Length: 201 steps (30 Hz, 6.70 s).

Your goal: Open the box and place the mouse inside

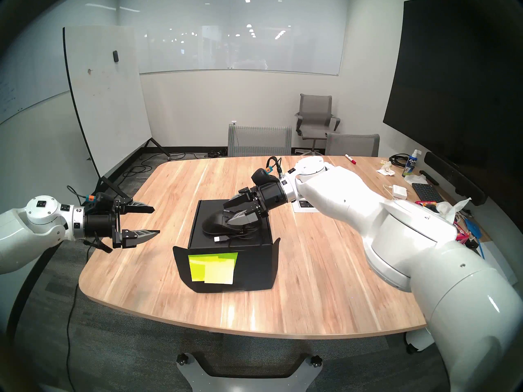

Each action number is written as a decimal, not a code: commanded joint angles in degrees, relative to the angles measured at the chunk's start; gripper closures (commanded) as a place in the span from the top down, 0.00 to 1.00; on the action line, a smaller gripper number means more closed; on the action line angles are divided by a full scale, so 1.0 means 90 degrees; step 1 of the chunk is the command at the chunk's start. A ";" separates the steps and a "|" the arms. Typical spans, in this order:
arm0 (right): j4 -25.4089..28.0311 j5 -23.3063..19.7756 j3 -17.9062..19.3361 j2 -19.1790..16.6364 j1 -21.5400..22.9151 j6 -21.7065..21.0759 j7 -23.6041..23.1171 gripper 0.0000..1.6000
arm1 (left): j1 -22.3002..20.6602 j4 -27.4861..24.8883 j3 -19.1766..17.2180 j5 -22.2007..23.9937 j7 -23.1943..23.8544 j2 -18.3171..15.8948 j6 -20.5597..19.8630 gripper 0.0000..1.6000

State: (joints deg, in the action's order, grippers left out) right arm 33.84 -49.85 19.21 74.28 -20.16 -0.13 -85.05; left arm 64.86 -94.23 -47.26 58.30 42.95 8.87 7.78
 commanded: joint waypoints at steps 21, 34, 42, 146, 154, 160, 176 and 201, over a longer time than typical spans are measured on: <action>-0.0017 -0.0101 -0.0191 0.0010 0.0267 -0.0013 0.0006 1.00 | -0.0091 -0.0001 -0.0065 0.0038 0.0013 -0.0014 0.0047 1.00; -0.0095 0.0189 -0.0558 0.0185 0.0539 -0.0214 0.0006 1.00 | -0.0098 -0.0003 -0.0056 0.0037 0.0009 -0.0016 0.0046 1.00; 0.0078 0.0432 -0.0680 0.0183 0.0673 -0.0356 0.0006 1.00 | -0.0103 -0.0003 -0.0051 0.0037 0.0008 -0.0017 0.0046 1.00; 0.5104 0.0568 -0.0225 -0.2545 0.0301 -0.4648 0.2452 0.00 | -0.0164 -0.0005 0.0022 0.0047 -0.0001 -0.0027 0.0054 1.00; 0.6034 0.0200 0.0241 -0.3134 -0.0159 -0.5339 0.3409 0.00 | -0.0172 -0.0004 0.0031 0.0049 -0.0001 -0.0028 0.0056 1.00; 0.6374 -0.0064 0.0608 -0.3315 -0.0489 -0.5702 0.3999 0.00 | -0.0178 -0.0003 0.0038 0.0052 0.0000 -0.0029 0.0059 1.00; 0.7322 -0.1037 0.1400 -0.3769 -0.1305 -0.6096 0.5591 0.00 | -0.0190 -0.0002 0.0051 0.0055 0.0001 -0.0030 0.0063 1.00; 0.8413 -0.3318 0.1253 -0.4350 -0.1494 -0.6096 0.8087 0.00 | -0.0208 -0.0002 0.0072 0.0059 0.0000 -0.0033 0.0066 1.00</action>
State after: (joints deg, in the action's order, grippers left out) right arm 106.54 -74.37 30.29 36.79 -34.26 -55.17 -16.98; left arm 63.69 -94.24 -45.88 58.49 42.82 8.69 7.96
